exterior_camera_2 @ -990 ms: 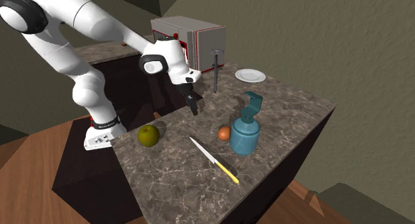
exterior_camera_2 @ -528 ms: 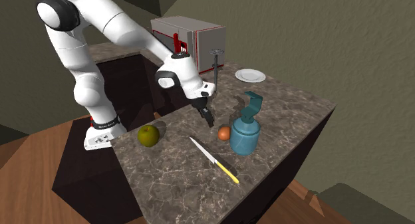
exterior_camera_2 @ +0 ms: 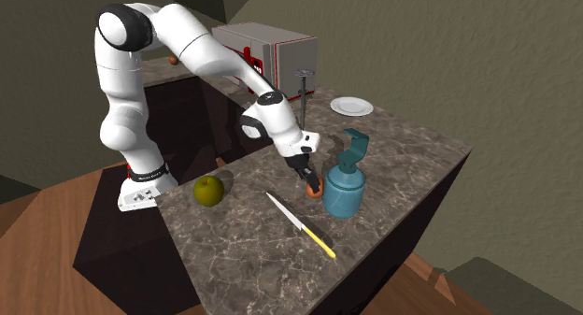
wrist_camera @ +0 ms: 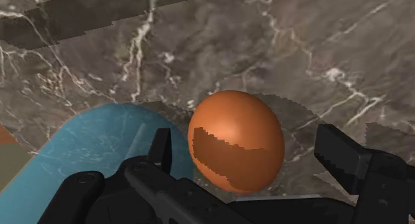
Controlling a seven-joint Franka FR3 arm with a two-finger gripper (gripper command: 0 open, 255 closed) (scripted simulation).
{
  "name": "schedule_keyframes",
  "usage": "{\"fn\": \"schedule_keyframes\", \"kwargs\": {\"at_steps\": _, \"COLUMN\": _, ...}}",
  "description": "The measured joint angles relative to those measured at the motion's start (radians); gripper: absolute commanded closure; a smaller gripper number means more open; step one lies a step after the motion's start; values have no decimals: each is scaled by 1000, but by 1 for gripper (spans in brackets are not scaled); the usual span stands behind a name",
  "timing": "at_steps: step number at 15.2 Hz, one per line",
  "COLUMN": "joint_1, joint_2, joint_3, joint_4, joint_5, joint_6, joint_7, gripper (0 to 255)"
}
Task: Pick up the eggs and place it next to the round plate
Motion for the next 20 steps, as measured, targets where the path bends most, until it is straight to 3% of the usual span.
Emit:
{"fn": "schedule_keyframes", "kwargs": {"at_steps": 5, "joint_1": -43, "joint_2": 70, "joint_3": 53, "joint_4": 33, "joint_5": 78, "joint_6": 30, "joint_7": -59, "gripper": 0}}
{"fn": "schedule_keyframes", "kwargs": {"at_steps": 11, "joint_1": -50, "joint_2": 82, "joint_3": 62, "joint_4": 41, "joint_5": 90, "joint_6": 34, "joint_7": -67, "gripper": 0}}
{"fn": "schedule_keyframes", "kwargs": {"at_steps": 12, "joint_1": -50, "joint_2": 82, "joint_3": 62, "joint_4": 41, "joint_5": 90, "joint_6": 34, "joint_7": -67, "gripper": 255}}
{"fn": "schedule_keyframes", "kwargs": {"at_steps": 20, "joint_1": -51, "joint_2": 82, "joint_3": 62, "joint_4": 42, "joint_5": 91, "joint_6": 34, "joint_7": -67, "gripper": 255}}
